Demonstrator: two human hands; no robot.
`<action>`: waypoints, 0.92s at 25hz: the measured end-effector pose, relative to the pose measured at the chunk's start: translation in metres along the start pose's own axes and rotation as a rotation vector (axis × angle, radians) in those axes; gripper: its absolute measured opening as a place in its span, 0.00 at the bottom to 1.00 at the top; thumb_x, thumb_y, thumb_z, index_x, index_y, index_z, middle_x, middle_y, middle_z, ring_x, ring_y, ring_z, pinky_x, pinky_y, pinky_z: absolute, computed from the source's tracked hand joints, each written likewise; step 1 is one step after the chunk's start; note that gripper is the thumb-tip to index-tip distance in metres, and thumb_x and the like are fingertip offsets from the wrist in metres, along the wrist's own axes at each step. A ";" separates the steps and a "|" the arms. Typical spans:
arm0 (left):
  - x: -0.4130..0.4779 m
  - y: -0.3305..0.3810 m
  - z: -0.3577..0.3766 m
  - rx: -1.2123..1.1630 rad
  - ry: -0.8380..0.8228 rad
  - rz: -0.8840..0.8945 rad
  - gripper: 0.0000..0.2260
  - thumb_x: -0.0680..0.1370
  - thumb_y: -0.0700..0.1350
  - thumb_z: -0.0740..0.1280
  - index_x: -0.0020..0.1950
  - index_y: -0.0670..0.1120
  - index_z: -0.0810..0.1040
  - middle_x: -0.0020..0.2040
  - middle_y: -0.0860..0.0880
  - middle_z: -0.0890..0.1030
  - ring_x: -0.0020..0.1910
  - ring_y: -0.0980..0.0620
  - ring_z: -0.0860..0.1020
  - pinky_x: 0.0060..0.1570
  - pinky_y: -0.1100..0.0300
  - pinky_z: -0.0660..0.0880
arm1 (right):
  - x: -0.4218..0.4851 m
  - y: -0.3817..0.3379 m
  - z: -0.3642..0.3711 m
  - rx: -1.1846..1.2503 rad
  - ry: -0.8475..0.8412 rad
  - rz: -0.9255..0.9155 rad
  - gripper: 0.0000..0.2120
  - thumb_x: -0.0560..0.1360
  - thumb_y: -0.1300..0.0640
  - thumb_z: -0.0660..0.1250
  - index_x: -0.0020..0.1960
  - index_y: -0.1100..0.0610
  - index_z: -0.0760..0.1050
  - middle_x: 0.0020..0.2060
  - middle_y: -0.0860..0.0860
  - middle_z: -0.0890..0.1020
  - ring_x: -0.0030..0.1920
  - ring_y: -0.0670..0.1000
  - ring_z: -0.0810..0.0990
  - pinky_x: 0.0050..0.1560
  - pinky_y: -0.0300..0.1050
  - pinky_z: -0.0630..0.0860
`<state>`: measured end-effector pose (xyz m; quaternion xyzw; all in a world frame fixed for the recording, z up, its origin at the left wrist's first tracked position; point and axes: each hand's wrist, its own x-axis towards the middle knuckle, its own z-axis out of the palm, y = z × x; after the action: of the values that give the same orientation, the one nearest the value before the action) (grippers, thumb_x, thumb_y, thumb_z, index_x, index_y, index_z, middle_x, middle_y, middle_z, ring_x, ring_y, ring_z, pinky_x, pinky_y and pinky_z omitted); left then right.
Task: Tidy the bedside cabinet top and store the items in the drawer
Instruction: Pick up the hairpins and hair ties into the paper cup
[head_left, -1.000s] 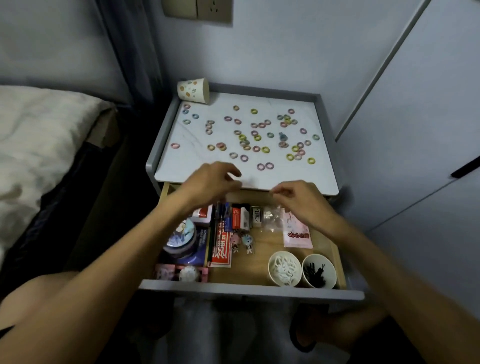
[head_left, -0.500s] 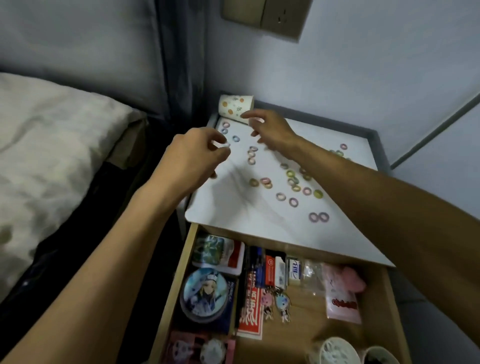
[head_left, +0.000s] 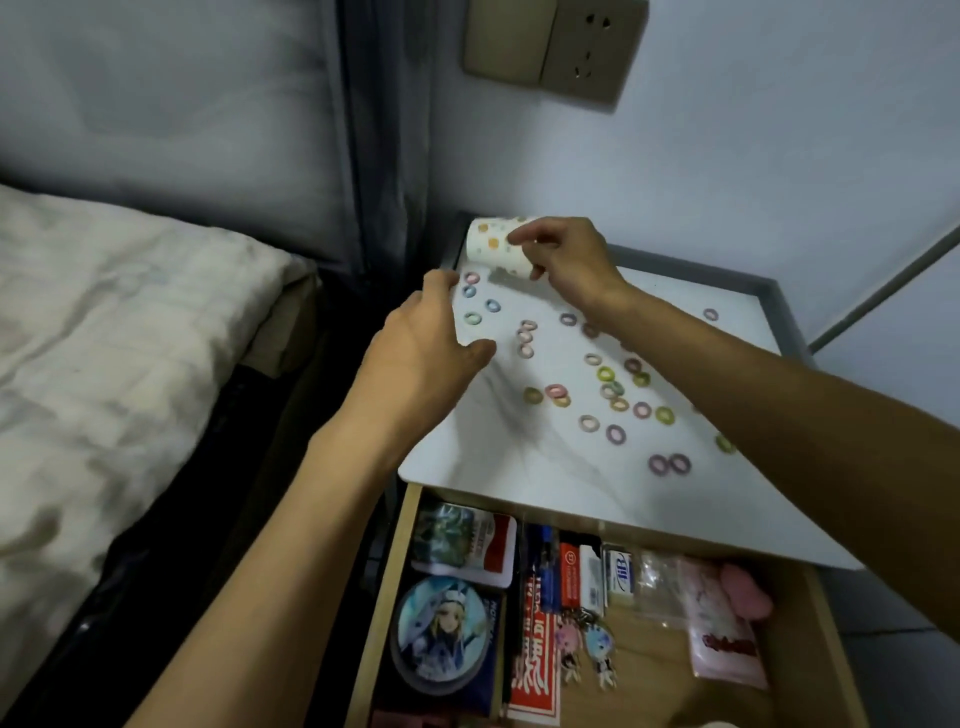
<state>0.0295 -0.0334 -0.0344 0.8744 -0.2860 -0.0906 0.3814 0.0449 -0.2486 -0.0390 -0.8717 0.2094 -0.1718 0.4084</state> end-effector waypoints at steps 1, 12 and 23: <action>-0.001 0.003 0.004 0.002 0.006 0.023 0.35 0.74 0.51 0.73 0.76 0.49 0.59 0.70 0.46 0.71 0.65 0.45 0.72 0.59 0.52 0.71 | -0.021 -0.002 -0.011 -0.017 -0.015 -0.051 0.09 0.77 0.64 0.64 0.51 0.54 0.82 0.45 0.47 0.82 0.33 0.45 0.78 0.32 0.29 0.72; -0.043 0.053 0.060 0.061 -0.212 0.166 0.50 0.66 0.59 0.77 0.77 0.54 0.48 0.56 0.46 0.80 0.50 0.44 0.80 0.44 0.55 0.74 | -0.192 0.009 -0.097 0.127 -0.262 -0.071 0.04 0.77 0.64 0.67 0.50 0.58 0.74 0.41 0.52 0.82 0.40 0.49 0.80 0.42 0.37 0.76; -0.032 0.058 0.071 0.029 -0.211 0.218 0.45 0.69 0.59 0.75 0.76 0.53 0.52 0.55 0.48 0.78 0.51 0.46 0.78 0.44 0.57 0.70 | -0.088 0.189 -0.170 -0.812 -0.134 0.455 0.24 0.81 0.43 0.54 0.74 0.50 0.63 0.69 0.63 0.67 0.67 0.63 0.69 0.64 0.53 0.69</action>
<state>-0.0490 -0.0906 -0.0436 0.8292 -0.4191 -0.1359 0.3439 -0.1529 -0.4226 -0.0956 -0.9020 0.4187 0.0746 0.0744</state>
